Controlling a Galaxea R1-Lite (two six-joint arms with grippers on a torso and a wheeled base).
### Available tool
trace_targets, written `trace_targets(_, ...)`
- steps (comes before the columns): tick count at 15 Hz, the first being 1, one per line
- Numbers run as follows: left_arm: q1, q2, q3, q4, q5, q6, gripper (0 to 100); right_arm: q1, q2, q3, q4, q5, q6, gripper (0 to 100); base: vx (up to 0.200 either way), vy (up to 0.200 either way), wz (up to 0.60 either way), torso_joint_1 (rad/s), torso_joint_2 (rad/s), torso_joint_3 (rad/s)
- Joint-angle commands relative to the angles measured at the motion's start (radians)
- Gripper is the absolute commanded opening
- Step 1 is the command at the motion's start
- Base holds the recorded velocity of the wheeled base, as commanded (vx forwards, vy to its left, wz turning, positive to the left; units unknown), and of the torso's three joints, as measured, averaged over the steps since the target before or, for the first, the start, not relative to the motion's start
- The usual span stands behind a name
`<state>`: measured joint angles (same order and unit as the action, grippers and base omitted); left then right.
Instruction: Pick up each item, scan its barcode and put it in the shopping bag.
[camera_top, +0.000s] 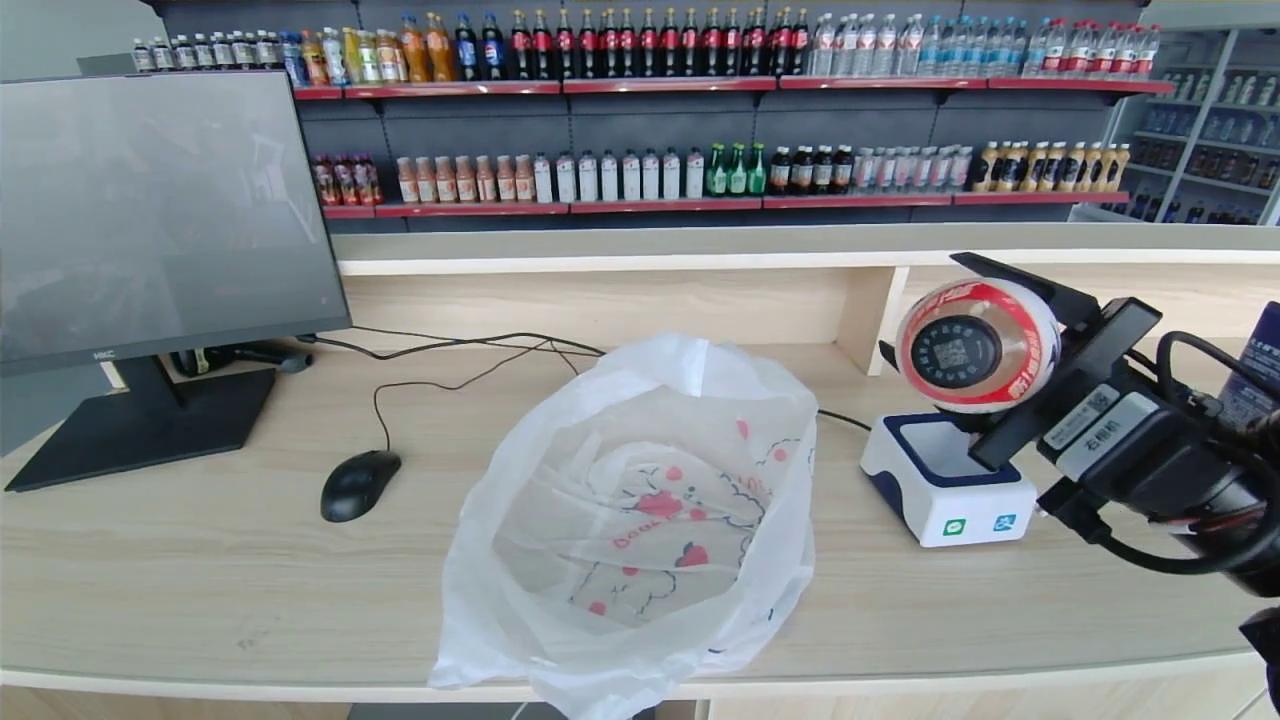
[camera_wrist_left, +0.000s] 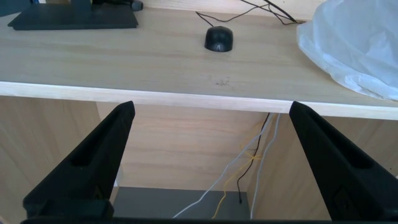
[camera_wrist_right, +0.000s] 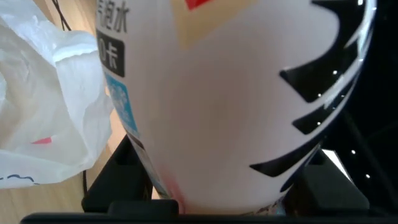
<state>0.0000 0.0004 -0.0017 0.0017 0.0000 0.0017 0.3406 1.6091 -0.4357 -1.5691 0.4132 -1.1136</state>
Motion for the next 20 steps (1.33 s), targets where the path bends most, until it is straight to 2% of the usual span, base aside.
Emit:
trace_targets(1,0.000,0.000,0.000,0.000,0.000,0.000,100,-0.031,0.038,-0.037,-0.002,0.059,-0.063,0,0.000,0.000,0.00,0.000,0.00,0.000)
trace_targets(2,0.000,0.000,0.000,0.000,0.000,0.000,100,-0.046,0.061,-0.040,-0.002,0.104,-0.098,0,0.000,0.000,0.00,0.000,0.00,0.000)
trace_targets(4,0.000,0.000,0.000,0.000,0.000,0.000,100,-0.061,0.083,-0.034,-0.002,0.124,-0.144,0,0.000,0.000,0.00,0.000,0.00,0.000)
trace_targets(9,0.000,0.000,0.000,0.000,0.000,0.000,100,-0.138,0.127,-0.041,-0.002,0.245,-0.186,0,0.000,0.000,0.00,0.000,0.00,0.000)
trace_targets(14,0.000,0.000,0.000,0.000,0.000,0.000,100,-0.143,0.196,-0.037,-0.002,0.325,-0.290,0,0.000,0.000,0.00,0.000,0.00,0.000)
trace_targets(20,0.000,0.000,0.000,0.000,0.000,0.000,100,-0.144,0.241,0.002,-0.002,0.372,-0.344,0,0.000,0.000,0.00,0.000,0.00,0.000)
